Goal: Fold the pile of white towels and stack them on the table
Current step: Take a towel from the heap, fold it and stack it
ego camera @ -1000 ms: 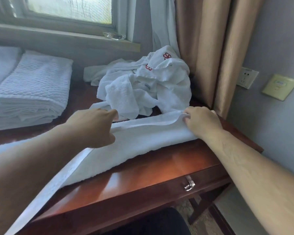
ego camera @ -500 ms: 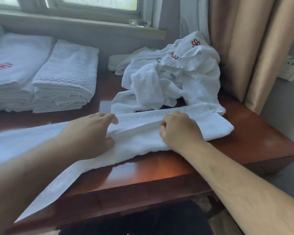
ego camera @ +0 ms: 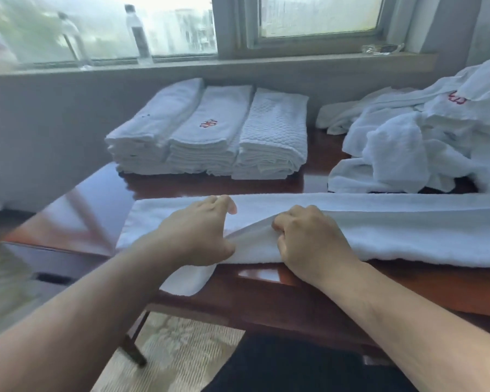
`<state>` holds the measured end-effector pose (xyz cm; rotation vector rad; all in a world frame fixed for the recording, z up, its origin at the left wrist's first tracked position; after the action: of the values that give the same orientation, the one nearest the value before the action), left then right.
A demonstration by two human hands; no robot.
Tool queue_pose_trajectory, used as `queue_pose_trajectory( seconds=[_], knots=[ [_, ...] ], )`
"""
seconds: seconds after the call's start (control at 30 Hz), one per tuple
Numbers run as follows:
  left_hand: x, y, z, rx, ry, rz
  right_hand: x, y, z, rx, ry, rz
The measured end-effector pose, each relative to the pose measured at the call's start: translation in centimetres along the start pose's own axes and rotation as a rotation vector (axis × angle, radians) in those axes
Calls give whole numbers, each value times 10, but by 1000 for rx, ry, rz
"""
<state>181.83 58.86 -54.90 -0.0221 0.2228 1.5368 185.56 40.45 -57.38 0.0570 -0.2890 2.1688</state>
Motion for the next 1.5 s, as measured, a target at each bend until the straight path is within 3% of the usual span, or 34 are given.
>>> queue_pose_trajectory(
  seconds=[0.17, 0.4, 0.6, 0.7, 0.83, 0.9, 1.0, 1.1, 1.23, 1.5],
  knots=[
    [28, 23, 14, 59, -40, 85, 48, -9, -2, 33, 19, 152],
    [66, 46, 33, 148, -280, 251, 72, -19, -5, 12, 145, 69],
    [77, 67, 31, 285, -294, 357, 102, -20, -10, -115, 145, 196],
    [78, 77, 30, 166, -272, 338, 113, -17, -15, -138, 54, 242],
    [73, 87, 33, -278, -166, 299, 126, -15, -23, -127, -55, 316],
    [70, 88, 28, -378, -82, 239, 128, -16, -26, -122, -82, 327],
    [69, 87, 18, -337, -8, 157, 121, -18, -30, -110, -113, 281],
    [70, 92, 13, -265, -118, 119, 113, -18, -32, -108, -119, 243],
    [87, 101, 13, -261, -232, 205, 111, -16, -33, -112, -112, 238],
    [152, 82, 19, -502, 635, 334, 111, -21, -28, -87, -117, 206]
  ],
)
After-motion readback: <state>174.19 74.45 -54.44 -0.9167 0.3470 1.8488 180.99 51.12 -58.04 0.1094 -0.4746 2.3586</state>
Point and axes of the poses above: each hand's wrist, its own y-axis away from the middle knuckle, its own z-axis out of the back of the hand, x = y × z, the point moved 4 cm from there along -y, towards the middle knuckle, and after that the axes turned 6 degrees about x, right-handed, at the moved point
